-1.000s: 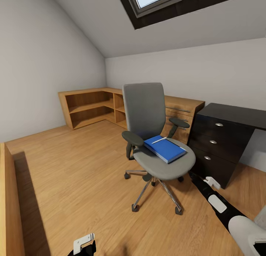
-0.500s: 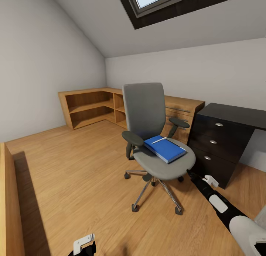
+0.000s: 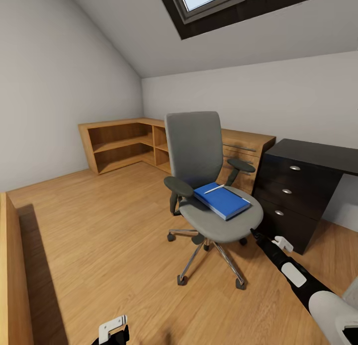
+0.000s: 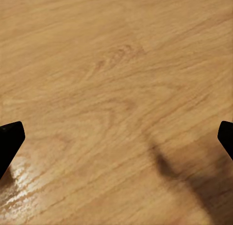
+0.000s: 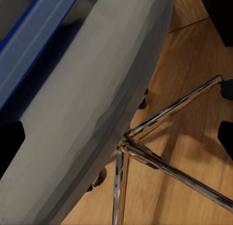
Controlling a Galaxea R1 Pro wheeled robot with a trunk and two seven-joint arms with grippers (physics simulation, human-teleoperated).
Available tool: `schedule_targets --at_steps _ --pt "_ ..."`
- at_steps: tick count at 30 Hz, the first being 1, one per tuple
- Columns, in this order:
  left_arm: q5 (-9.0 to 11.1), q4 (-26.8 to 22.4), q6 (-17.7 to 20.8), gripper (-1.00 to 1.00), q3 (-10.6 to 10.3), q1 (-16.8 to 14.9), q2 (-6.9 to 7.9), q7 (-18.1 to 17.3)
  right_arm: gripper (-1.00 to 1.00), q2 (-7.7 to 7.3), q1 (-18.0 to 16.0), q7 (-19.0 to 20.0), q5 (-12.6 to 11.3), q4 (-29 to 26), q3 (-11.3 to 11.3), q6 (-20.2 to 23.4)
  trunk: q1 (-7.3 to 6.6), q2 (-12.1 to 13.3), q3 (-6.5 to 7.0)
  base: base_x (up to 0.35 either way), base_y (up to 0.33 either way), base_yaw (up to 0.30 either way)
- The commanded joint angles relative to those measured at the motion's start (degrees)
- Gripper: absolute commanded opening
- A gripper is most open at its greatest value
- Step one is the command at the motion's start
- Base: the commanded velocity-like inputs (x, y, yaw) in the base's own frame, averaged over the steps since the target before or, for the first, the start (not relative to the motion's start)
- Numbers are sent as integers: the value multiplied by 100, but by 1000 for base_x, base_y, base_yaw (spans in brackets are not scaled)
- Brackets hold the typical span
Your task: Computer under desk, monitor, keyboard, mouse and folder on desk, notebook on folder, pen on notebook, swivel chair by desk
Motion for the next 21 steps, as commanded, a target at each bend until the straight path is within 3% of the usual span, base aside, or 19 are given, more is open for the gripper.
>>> schedule_targets --at_steps 1,15,21 --pt "51 0 -21 100 -11 -2 0 21 100 -5 -4 15 -51 8 44 -24 -1 -2 -5 0 0 0" --pt "51 0 -21 100 -11 -2 0 21 100 39 -5 -8 -65 8 64 -22 -1 -2 -6 0 0 1" --pt "51 0 -21 100 -11 -2 0 21 100 46 -5 -11 -72 8 67 -22 -1 -2 -29 0 0 107"
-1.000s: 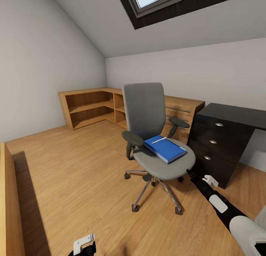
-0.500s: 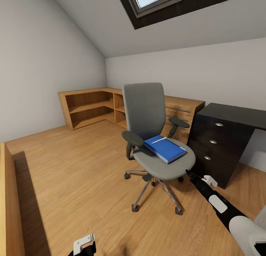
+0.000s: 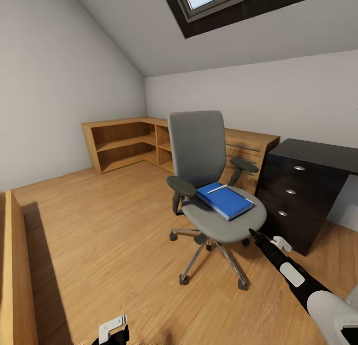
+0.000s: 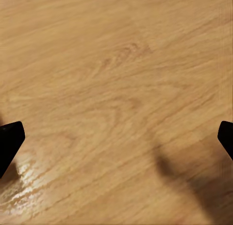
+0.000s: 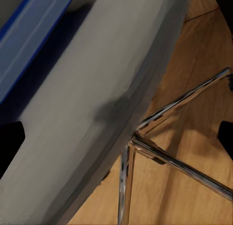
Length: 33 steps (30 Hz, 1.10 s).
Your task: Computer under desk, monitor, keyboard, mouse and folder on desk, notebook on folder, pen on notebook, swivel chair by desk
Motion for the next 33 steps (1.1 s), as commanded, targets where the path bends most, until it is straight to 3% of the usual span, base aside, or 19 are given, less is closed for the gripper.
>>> schedule_targets --at_steps 1,18,33 --pt "51 1 -21 100 -11 -3 0 20 100 -5 -4 14 -54 6 47 -24 -1 -2 -11 0 0 157" --pt "51 1 -21 100 -11 -3 0 20 100 -4 -3 13 -56 6 41 -24 -1 -2 -52 4 0 67" --pt "49 38 -21 100 -17 -3 0 20 100 -4 -5 13 -54 14 48 -33 -1 -2 -53 202 0 1"
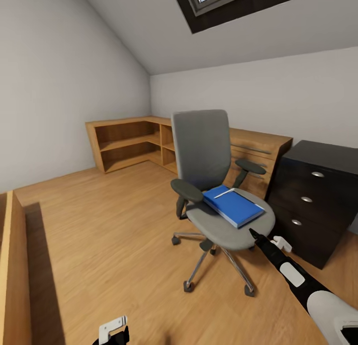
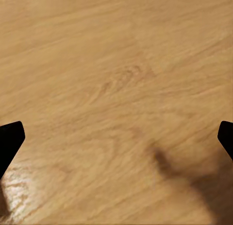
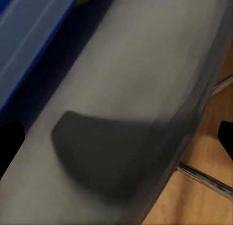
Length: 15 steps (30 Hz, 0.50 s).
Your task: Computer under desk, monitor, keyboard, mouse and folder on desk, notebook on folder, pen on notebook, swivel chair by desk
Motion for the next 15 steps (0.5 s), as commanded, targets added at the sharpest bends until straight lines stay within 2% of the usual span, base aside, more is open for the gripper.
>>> schedule_targets --at_steps 1,15 --pt "50 13 -21 100 -13 -2 0 21 100 -4 -4 8 -40 17 70 -24 1 -1 -6 189 0 0" --pt "44 34 -21 100 -14 -2 0 20 100 -4 -2 13 -41 17 70 -24 1 -1 -6 188 0 0"
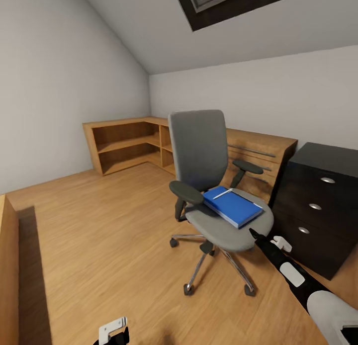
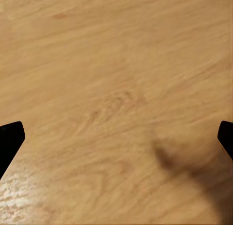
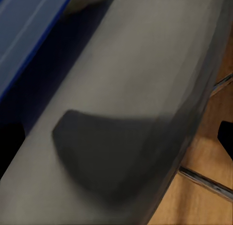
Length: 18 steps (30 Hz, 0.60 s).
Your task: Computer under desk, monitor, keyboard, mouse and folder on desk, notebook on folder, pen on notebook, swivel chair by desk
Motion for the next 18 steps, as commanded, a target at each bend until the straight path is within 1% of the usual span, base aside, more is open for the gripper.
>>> schedule_targets --at_steps 1,6,18 --pt "51 0 -22 100 -12 -2 0 20 100 -4 -2 7 -39 18 72 -23 1 -1 -6 188 0 0" --pt "51 0 -21 100 -12 -2 0 23 100 -4 0 9 -40 18 72 -23 1 -1 -6 188 51 0" --pt "51 0 -27 100 -12 -2 0 23 100 -4 -2 8 -38 19 72 -23 1 -1 -6 188 140 0"
